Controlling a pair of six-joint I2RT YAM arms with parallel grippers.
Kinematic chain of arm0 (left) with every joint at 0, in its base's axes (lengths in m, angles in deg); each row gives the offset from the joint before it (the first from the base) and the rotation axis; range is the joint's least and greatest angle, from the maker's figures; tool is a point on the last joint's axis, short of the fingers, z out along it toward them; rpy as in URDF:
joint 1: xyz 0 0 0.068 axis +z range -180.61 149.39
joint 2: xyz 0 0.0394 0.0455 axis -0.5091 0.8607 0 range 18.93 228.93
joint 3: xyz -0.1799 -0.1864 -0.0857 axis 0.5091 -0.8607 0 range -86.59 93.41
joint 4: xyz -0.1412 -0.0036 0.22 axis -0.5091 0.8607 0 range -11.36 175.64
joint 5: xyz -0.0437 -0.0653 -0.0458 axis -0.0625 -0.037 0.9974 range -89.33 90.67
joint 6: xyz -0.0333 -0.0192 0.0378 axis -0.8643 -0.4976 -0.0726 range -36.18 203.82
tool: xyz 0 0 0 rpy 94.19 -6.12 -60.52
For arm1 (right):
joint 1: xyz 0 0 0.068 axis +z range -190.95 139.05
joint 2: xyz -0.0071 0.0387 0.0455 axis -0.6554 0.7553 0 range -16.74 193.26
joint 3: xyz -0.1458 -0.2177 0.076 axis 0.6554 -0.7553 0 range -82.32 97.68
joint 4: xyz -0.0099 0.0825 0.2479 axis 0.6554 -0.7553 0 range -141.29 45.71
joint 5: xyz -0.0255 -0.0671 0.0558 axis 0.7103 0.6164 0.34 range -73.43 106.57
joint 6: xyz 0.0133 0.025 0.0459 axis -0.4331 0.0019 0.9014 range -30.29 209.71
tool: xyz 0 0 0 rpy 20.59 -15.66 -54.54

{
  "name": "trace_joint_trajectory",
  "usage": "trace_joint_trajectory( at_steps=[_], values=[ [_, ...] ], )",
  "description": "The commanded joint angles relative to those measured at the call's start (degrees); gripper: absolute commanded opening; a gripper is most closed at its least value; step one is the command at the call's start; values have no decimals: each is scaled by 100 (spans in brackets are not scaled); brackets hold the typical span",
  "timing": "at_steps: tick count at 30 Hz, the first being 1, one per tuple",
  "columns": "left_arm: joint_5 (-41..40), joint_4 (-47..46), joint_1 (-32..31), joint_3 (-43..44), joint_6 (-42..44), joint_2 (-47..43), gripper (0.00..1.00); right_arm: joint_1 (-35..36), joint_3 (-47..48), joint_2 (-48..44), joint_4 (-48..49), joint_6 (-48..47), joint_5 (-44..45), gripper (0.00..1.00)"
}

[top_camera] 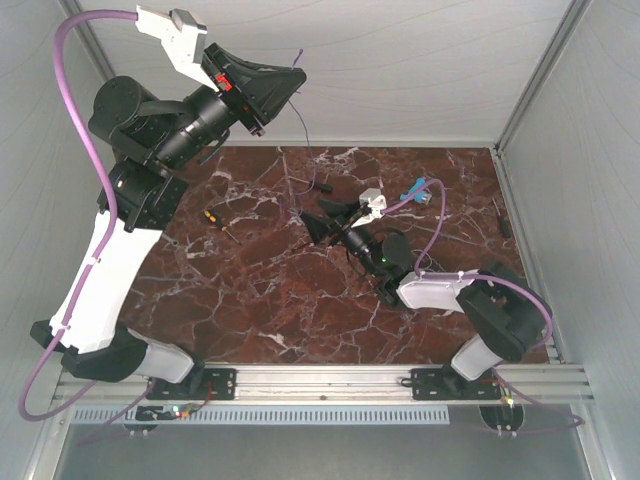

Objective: Zip-tie the wires
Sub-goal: Straighten the cable at the center of the board.

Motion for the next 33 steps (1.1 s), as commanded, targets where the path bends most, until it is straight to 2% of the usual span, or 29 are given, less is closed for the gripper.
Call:
trace_joint_trajectory(
  at_steps=[1, 4, 10, 21, 27, 33],
  values=[
    [-28, -348, -32, 11, 42, -111, 0, 58, 120, -27, 633, 93, -478, 57],
    [-40, -346, -41, 10, 56, -102, 0, 58, 113, -79, 634, 122, -646, 57],
    [-104, -323, -58, 0, 116, -110, 0, 58, -111, -370, 439, -27, -408, 57],
    [-144, -322, -104, -16, 162, -115, 0, 60, -104, -653, 15, -477, -1719, 57],
    [-164, -313, -161, -21, 181, -119, 0, 58, 0, -694, 20, -543, -1804, 63],
    [-205, -306, -229, -25, 225, -134, 0, 58, 206, -643, 189, -605, -2400, 70]
  ],
)
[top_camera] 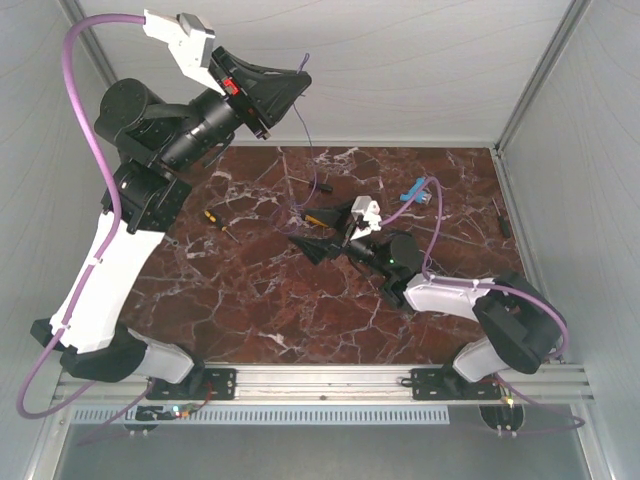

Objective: Zip-tie the wires
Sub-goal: Straighten the cable at the center of the board.

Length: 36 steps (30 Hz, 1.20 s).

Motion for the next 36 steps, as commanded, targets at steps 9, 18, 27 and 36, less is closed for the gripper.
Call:
trace_joint_trajectory(
  at_steps=[9, 18, 27, 36],
  values=[
    [-136, -293, -103, 25, 145, -145, 0, 39, 776, 175, 349, -9, -565, 23],
    [-369, -283, -226, -36, 315, -168, 0, 30, 316, -488, -941, -165, 235, 0],
    [-857, -245, -345, -155, 292, 402, 0, 10, 519, -3198, -7463, 1261, 2807, 0],
    [-663, -438, -336, -654, -751, 1728, 0, -326, 686, -5141, -11596, 3434, 3520, 0]
  ],
)
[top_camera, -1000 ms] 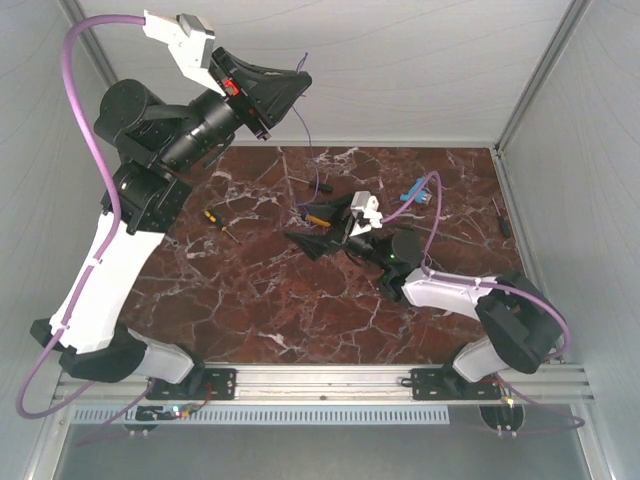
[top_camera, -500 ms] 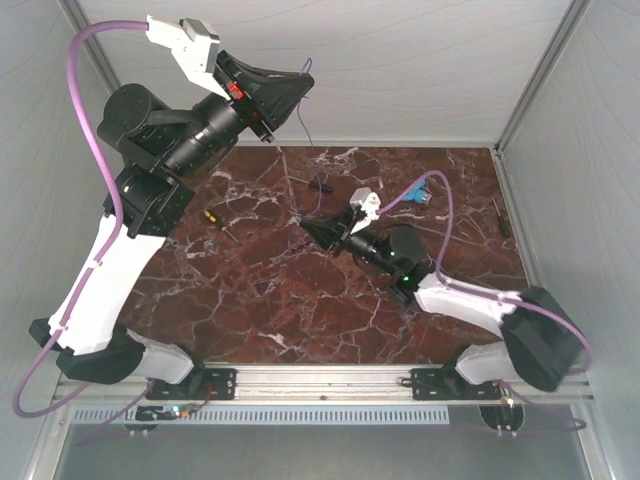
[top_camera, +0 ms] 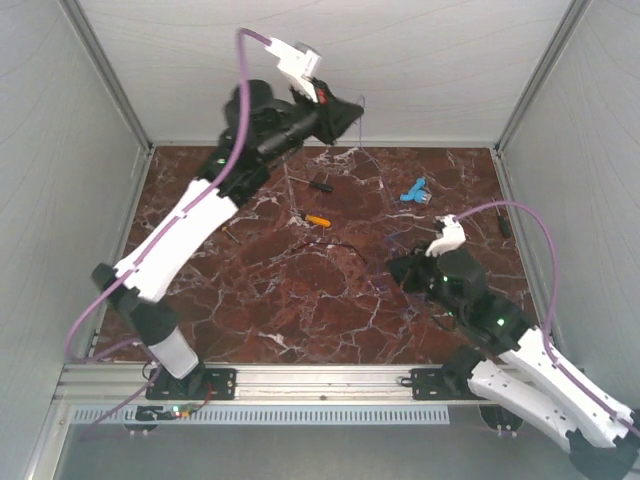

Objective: Zip-tie the wires
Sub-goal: Straighten the cable at the center of the board.

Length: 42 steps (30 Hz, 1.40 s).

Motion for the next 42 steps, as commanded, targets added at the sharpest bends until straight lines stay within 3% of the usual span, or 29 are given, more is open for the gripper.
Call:
trace_joint_trajectory(
  at_steps=[1, 6, 14, 20, 33, 42],
  values=[
    [122, -360, -10, -458, -718, 660, 0, -166, 275, -481, -2553, 1381, 465, 0],
    [340, -733, -10, -756, -1230, 1486, 0, -286, 499, -349, -3786, 2400, 791, 0],
    [549, -713, -11, -560, -1533, 2622, 0, -720, 610, 886, -4941, 3300, 785, 0],
    [721, -654, -19, -535, -1662, 3216, 0, -1099, 310, 1290, -5084, 3544, 521, 0],
    [1257, -561, -201, -326, -1739, 3990, 0, -1285, -71, 596, -4999, 4166, 473, 0],
    [1300, -475, -263, -304, -1773, 4205, 0, -1398, -442, 535, -4550, 4336, 35, 9]
  ],
)
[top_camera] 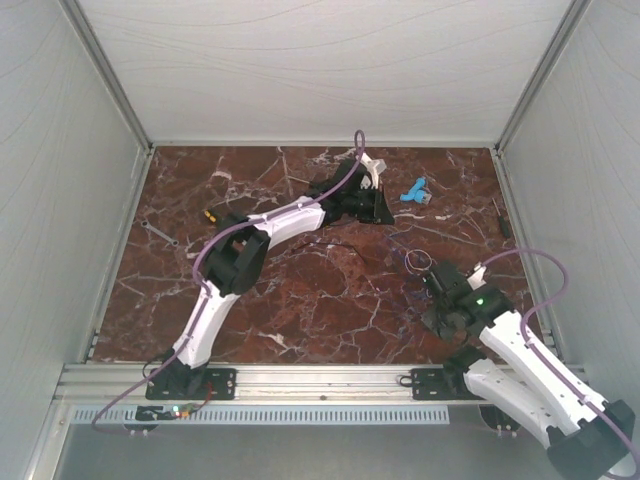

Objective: Zip-tie the wires
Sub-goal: Straighten the cable at the center of the board.

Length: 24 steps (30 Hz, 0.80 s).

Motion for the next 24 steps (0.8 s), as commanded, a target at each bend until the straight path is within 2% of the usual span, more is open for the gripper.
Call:
trace_joint_trajectory(
  at_steps=[1, 7, 9, 11, 13, 16, 21, 22, 24],
  values=[
    [102, -114, -31, 317, -48, 197, 0, -94, -159, -57, 268, 258, -105, 12],
    [108, -78, -74, 255, -28, 194, 0, -296, -315, -27, 457, 200, -88, 21],
    [126, -111, -82, 180, -30, 161, 0, -345, -318, -56, 509, 122, -2, 28],
    [127, -155, -83, 114, -28, 118, 0, -370, -295, -97, 515, 56, 130, 41],
    [127, -173, -80, 98, 12, 78, 21, -384, -239, -164, 535, -43, 266, 50],
    [69, -140, -82, 150, 115, 14, 45, -389, -123, -289, 661, -313, 413, 62],
    [-165, 109, -75, 322, 392, -153, 90, -391, 99, -501, 970, -900, 628, 74],
    [-247, 148, -75, 309, 457, -212, 97, -395, 156, -531, 1019, -997, 686, 75],
    [-409, 240, -75, 287, 605, -414, 100, -394, 251, -575, 1139, -1236, 775, 79]
  ],
)
